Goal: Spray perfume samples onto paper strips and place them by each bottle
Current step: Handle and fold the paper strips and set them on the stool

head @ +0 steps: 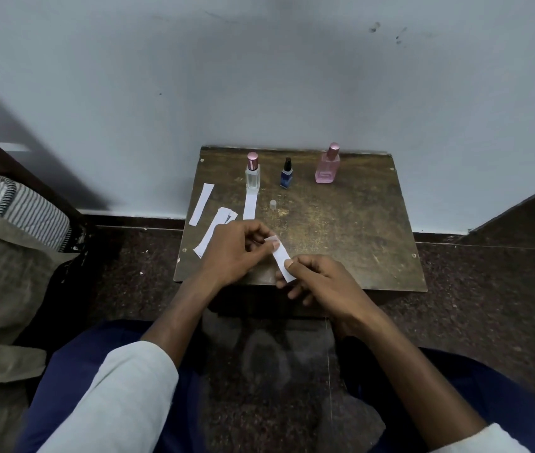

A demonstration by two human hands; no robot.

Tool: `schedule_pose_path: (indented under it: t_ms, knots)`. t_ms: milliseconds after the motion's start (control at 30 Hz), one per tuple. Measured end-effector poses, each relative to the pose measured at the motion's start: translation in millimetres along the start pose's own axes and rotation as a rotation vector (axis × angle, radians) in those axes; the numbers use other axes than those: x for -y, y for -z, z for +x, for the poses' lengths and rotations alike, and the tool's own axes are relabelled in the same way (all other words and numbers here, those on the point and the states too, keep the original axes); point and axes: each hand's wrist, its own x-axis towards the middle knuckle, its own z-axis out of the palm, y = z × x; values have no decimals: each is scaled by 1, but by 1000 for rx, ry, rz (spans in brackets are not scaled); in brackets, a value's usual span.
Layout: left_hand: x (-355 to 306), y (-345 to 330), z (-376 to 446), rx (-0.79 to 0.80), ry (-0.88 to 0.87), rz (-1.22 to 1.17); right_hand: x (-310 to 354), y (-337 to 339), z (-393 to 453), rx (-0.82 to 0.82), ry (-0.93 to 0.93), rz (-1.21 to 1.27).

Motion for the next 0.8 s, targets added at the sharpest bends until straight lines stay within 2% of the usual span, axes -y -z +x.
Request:
schedule_pose_path:
  t_ms: [367, 633, 700, 800]
  knots:
    - [-4, 8, 42, 39, -75, 24, 11, 14, 47, 135, 4, -73]
    - [-4, 0, 55, 47, -25, 85, 22, 49, 73, 89, 18, -119]
    - [-3, -3, 57, 31, -8, 115, 23, 57, 74, 49, -5, -161]
    - [-1, -5, 58, 30, 12, 165, 20, 60, 82, -217, 38, -300]
